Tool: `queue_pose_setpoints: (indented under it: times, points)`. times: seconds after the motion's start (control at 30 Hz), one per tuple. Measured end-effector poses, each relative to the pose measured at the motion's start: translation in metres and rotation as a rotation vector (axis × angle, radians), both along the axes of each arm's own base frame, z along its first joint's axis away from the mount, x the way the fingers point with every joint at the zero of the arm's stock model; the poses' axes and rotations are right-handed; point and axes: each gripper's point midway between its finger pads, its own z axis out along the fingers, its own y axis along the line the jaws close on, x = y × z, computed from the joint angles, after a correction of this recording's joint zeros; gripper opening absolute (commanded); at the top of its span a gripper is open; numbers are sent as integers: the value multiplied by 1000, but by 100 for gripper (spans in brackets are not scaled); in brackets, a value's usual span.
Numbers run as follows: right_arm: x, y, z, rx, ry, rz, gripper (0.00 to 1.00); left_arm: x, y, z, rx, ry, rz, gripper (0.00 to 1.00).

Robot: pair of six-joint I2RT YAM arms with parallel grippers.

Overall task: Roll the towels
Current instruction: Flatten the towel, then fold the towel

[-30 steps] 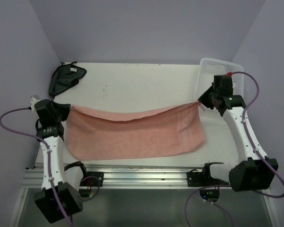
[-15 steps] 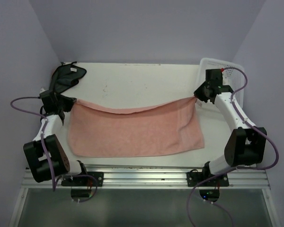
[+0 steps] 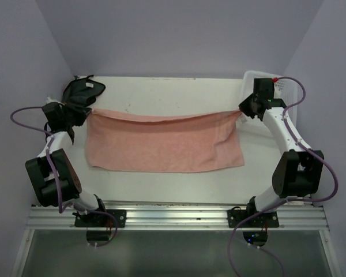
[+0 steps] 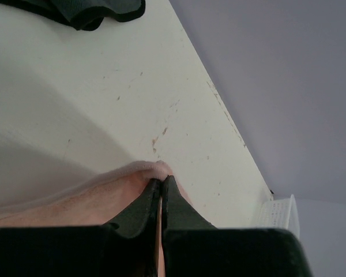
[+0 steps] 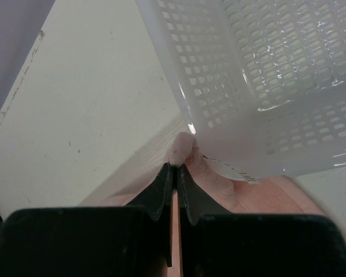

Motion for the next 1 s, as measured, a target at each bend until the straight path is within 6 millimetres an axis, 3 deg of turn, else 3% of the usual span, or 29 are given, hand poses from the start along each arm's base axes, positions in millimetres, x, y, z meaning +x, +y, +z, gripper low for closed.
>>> queue_pose_setpoints:
  times: [0.13,0.37,0.53,0.7,1.0]
  points:
    - [-1,0,-5,1,2,0,0,-2,-7,0,-13,-36,-49,0]
    - [-20,0,-33,1,65,2,0,-25,-12,-25,-67,-5,-109,0]
    - [-31,-1,-23,-1,42,6,0,-44,-3,-35,-74,25,-114,0]
    - [-44,-1,-11,-11,13,22,0,-59,-4,-28,-36,36,-129,0]
    - [-89,-4,-28,-44,65,49,0,-92,0,-23,37,81,-109,0]
